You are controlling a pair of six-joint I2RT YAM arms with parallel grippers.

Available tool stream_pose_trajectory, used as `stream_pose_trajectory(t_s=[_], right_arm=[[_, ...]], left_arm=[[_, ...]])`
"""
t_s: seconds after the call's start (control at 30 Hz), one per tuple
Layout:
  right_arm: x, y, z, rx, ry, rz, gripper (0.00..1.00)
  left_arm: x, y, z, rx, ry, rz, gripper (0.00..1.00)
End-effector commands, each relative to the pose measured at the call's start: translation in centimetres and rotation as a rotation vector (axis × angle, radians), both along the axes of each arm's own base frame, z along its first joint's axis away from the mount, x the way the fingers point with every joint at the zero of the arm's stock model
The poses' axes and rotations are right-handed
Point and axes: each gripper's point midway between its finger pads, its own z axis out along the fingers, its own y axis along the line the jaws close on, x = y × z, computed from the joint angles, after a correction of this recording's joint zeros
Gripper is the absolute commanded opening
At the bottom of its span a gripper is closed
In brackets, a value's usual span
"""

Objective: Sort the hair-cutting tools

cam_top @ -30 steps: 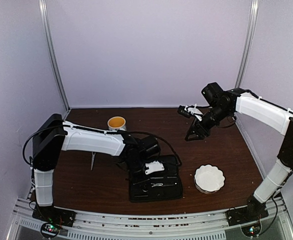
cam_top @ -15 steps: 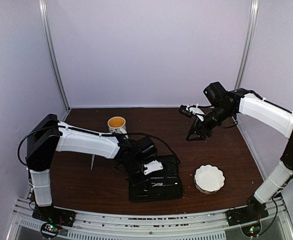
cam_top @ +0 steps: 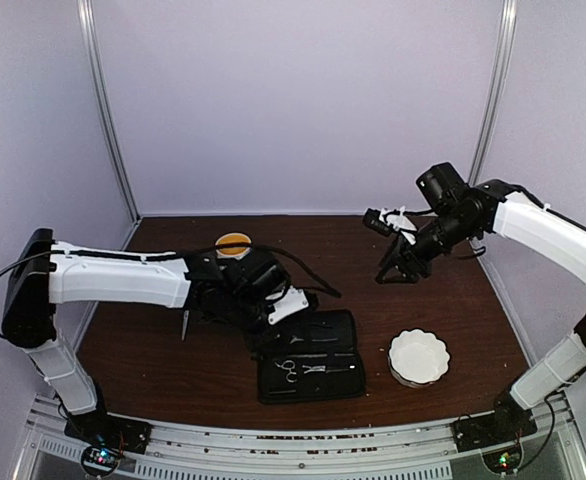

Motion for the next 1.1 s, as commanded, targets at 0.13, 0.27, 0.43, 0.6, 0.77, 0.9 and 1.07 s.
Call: stream_pose_trajectory(t_s=[0.13,0.27,0.43,0.6,0.77,0.9,1.07], right_arm=[[-9.5,3.5,-2.3,0.018,0.007,0.359,0.51],[-13.6,6.1,-6.5,-0.049,-0.045,0.461,0.50],[-15.5,8.7,-11.7,-0.197,-0.026,0.495,0.48],[-16.3,10.2,-14.9,-0.294,-0.058,0.537,0.46],[-16.3,11.2,-16.5,-0.365,-0.083,0.545,0.42],[-15.0,11.7,-17.6,-0.422,-0.102,0.504,0.36],[-13.8,12.2,-18.6,-0.472,-0.134,0.483,0.28]], left_arm=[[6.5,7.5,5.5,-0.045,-0.228,0.400,0.43],[7.9,10.6,5.5,-0.072,-0.249,0.586,0.52],[9.0,15.6,4.5,-0.039,-0.264,0.866,0.62],[8.6,17.9,2.7,-0.029,-0.234,0.980,0.62],[8.0,18.9,1.0,-0.057,-0.187,1.019,0.52],[7.8,18.9,-0.1,-0.066,-0.159,1.006,0.50],[8.1,18.9,-0.5,-0.050,-0.165,1.000,0.48]])
